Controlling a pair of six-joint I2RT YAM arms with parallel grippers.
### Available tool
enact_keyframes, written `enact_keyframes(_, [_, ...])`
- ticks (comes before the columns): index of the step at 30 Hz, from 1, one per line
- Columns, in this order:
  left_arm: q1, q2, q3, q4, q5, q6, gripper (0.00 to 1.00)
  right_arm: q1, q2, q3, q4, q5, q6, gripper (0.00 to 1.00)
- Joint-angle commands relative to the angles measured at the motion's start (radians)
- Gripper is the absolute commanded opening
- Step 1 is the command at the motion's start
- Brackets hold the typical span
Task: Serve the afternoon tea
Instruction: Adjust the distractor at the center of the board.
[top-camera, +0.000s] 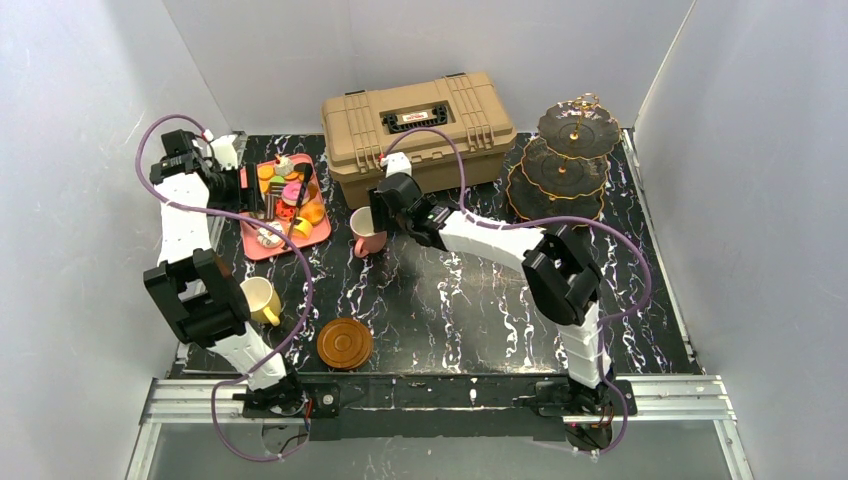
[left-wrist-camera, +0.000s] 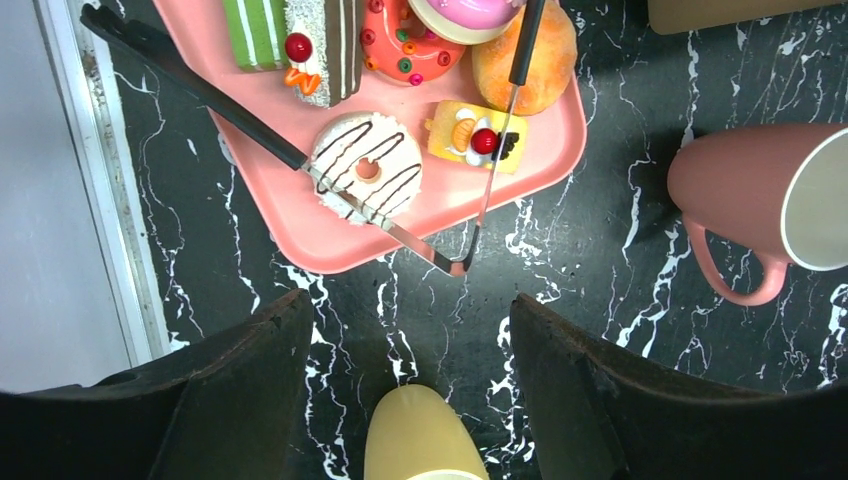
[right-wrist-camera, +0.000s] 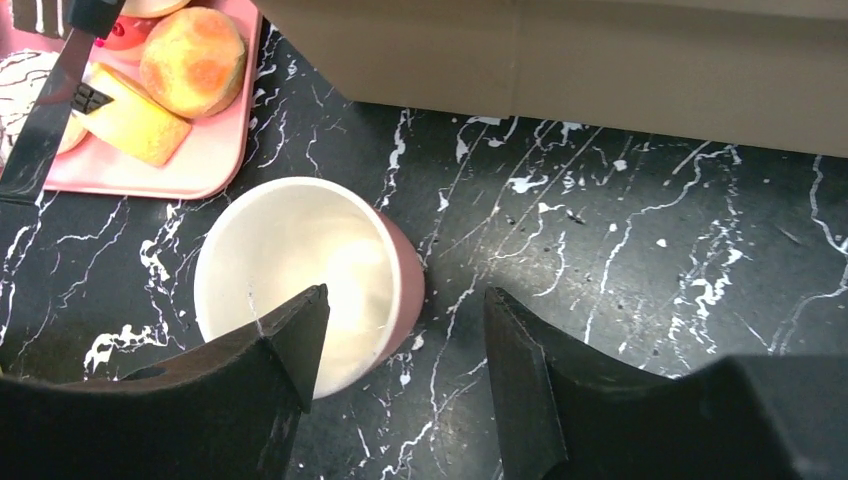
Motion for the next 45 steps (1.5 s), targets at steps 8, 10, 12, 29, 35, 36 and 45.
enact_keyframes(8, [-0.001,-0.083,0.003,-0.044,0.095,-0.006,0.70,-0.016,0.153,0.219,0.000,-0.031,-0.030,0.72])
enact_keyframes(10, [0.000,-0.091,-0.001,-0.045,0.098,-0.003,0.70,-0.028,0.183,0.265,0.000,-0.046,-0.025,0.74])
enact_keyframes(12, [0.000,-0.097,-0.006,-0.045,0.101,0.000,0.70,-0.043,0.209,0.304,0.007,-0.063,-0.018,0.79])
enact_keyframes(29, [0.016,-0.128,-0.027,-0.052,0.135,0.012,0.70,-0.075,0.400,0.563,0.140,0.052,-0.049,0.94])
enact_keyframes(35, [0.023,-0.133,-0.035,-0.053,0.141,0.021,0.70,-0.091,0.459,0.671,0.179,0.106,-0.060,0.96])
enact_keyframes(36, [0.025,-0.131,-0.035,-0.056,0.145,0.020,0.70,-0.092,0.460,0.683,0.171,0.111,-0.064,0.96])
enact_keyframes(45, [0.038,-0.117,-0.013,-0.079,0.150,0.025,0.72,-0.052,0.127,0.277,0.189,0.116,-0.103,0.97])
